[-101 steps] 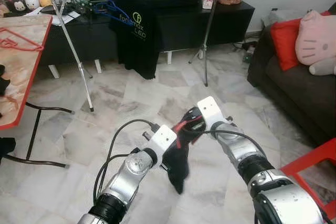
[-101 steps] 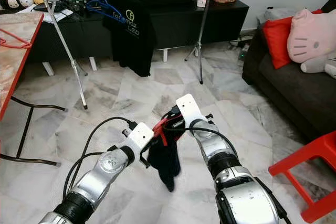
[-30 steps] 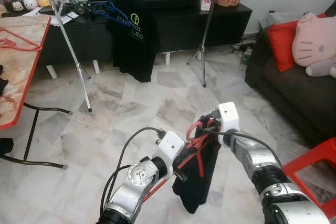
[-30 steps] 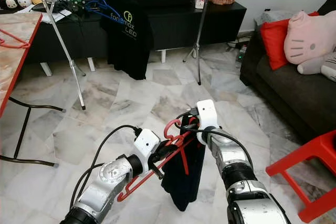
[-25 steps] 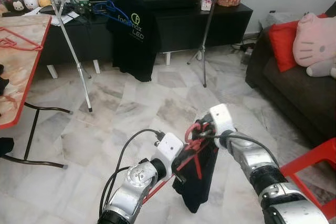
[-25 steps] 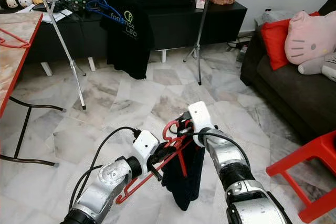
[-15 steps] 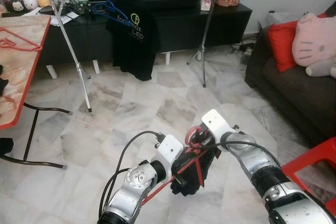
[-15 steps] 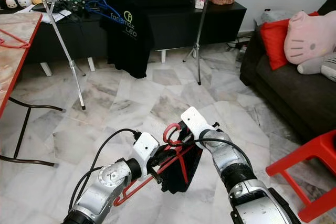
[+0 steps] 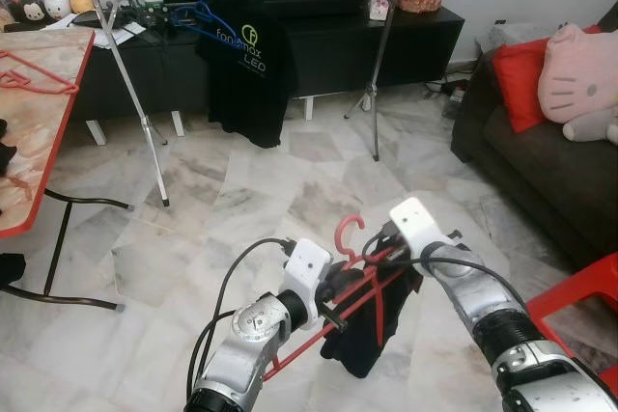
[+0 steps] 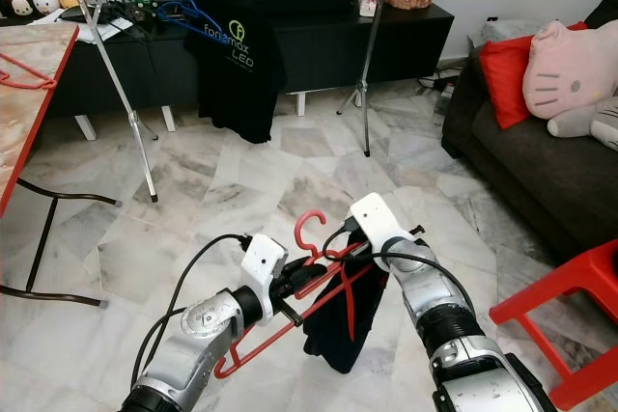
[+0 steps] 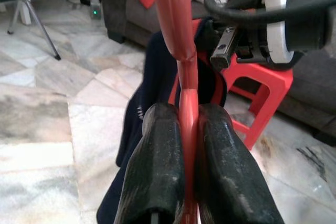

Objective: Hang hanger

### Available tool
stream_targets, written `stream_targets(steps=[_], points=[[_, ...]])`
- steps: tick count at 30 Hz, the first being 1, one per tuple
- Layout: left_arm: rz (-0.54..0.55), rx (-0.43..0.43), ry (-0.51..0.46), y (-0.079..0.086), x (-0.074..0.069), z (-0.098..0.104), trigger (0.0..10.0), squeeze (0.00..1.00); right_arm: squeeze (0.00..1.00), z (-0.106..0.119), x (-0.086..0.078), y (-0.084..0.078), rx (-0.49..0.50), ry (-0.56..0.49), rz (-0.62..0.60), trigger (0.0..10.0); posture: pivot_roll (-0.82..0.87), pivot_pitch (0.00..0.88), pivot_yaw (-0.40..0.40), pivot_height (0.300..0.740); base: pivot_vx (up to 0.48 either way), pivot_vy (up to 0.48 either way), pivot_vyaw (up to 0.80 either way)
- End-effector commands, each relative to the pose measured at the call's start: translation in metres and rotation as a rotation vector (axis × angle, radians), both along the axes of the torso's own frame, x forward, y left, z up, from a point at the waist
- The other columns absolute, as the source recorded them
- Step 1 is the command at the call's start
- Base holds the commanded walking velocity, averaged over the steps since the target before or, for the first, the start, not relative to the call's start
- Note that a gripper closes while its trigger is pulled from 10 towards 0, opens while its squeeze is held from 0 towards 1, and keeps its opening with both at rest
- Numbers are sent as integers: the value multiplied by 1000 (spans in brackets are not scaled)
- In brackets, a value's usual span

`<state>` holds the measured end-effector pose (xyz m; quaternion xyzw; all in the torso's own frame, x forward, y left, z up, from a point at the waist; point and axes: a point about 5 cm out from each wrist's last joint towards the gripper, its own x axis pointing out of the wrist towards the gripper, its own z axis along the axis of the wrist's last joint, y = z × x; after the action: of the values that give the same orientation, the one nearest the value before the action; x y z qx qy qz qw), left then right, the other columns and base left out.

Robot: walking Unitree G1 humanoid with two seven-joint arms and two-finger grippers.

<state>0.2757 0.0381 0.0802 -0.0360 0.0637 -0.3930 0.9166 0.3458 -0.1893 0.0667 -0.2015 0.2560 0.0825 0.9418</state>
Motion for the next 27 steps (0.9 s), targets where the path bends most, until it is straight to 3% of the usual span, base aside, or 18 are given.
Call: stream_targets(steps=[1,7,14,19,22,27], points=[[59,-144,-162,7,12,43,10000,0,0,-21,-16,-26,25,101,-163,10000,-24,0,-80,740,0,0,0],[58,-140,-161,8,12,42,10000,0,0,-16,-15,-39,109,51,-280,10000,-26,0,-74,740,0,0,0],[81,-123,-157,8,14,41,10000,0,0,-5,-6,-10,318,-44,-191,10000,-27,0,-69,740,0,0,0],[110,-128,-158,10,15,41,10000,0,0,0,-4,0,392,-92,-157,10000,-24,0,-70,740,0,0,0],[123,-120,-155,13,17,40,10000,0,0,11,-3,14,542,-156,-91,10000,-26,0,-68,740,0,0,0],[99,-107,-138,10,15,37,10000,0,0,16,-4,19,538,-206,-33,10000,-27,0,-68,740,0,0,0]])
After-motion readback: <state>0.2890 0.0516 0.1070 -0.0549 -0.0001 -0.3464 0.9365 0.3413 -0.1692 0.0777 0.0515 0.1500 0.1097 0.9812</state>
